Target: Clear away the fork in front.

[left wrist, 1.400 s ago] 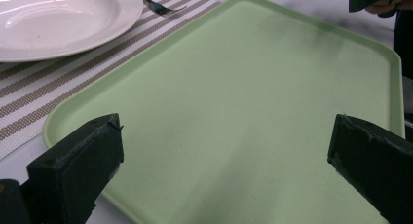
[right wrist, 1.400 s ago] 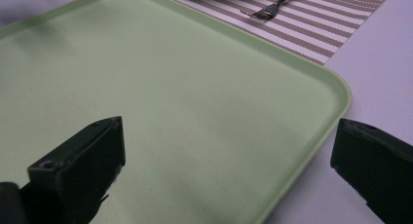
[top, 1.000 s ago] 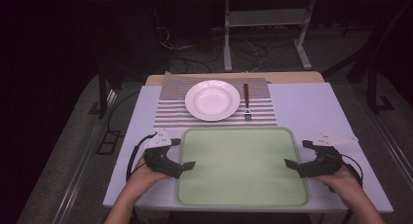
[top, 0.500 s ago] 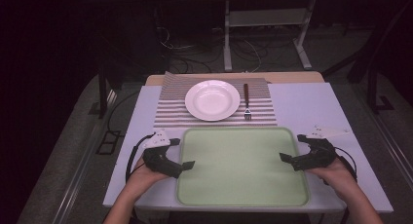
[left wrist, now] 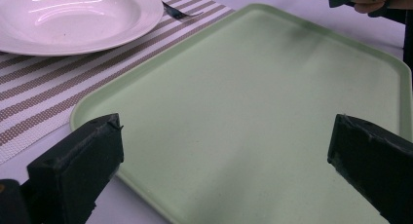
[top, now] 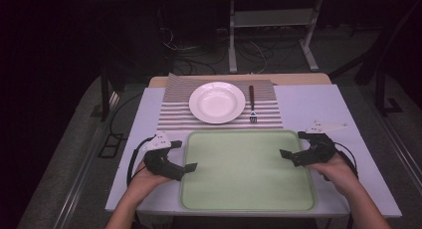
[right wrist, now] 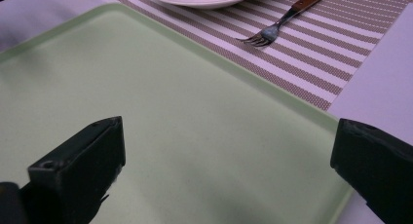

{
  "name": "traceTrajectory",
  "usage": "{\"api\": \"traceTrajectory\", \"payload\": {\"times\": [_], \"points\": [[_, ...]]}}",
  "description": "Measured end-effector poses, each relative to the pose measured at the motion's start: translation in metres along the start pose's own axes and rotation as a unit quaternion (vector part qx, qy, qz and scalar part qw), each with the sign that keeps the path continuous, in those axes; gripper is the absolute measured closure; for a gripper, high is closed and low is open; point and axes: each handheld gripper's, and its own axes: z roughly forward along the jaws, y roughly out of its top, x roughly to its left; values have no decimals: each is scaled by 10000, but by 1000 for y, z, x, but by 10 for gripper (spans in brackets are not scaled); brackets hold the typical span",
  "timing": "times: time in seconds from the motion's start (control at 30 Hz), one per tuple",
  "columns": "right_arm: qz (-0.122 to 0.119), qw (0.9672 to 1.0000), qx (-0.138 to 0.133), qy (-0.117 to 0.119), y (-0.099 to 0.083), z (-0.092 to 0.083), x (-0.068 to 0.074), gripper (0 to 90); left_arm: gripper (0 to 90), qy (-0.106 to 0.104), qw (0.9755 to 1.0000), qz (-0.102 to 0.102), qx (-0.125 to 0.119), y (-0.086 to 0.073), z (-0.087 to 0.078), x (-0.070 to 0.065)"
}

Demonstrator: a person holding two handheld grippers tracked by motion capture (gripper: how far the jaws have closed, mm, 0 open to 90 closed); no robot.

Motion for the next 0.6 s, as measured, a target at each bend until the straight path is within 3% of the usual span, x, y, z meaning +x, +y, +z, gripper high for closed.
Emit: {"api": "traceTrajectory", "payload": {"times": [0.43,0.6], "points": [[210,9998,-4,-10,14,14,-7,0,0,8,10000,-2,21,-1,0,0],[156,9998,70,-45,21,21,-8,0,0,18,10000,29,63,-1,0,-1]]}}
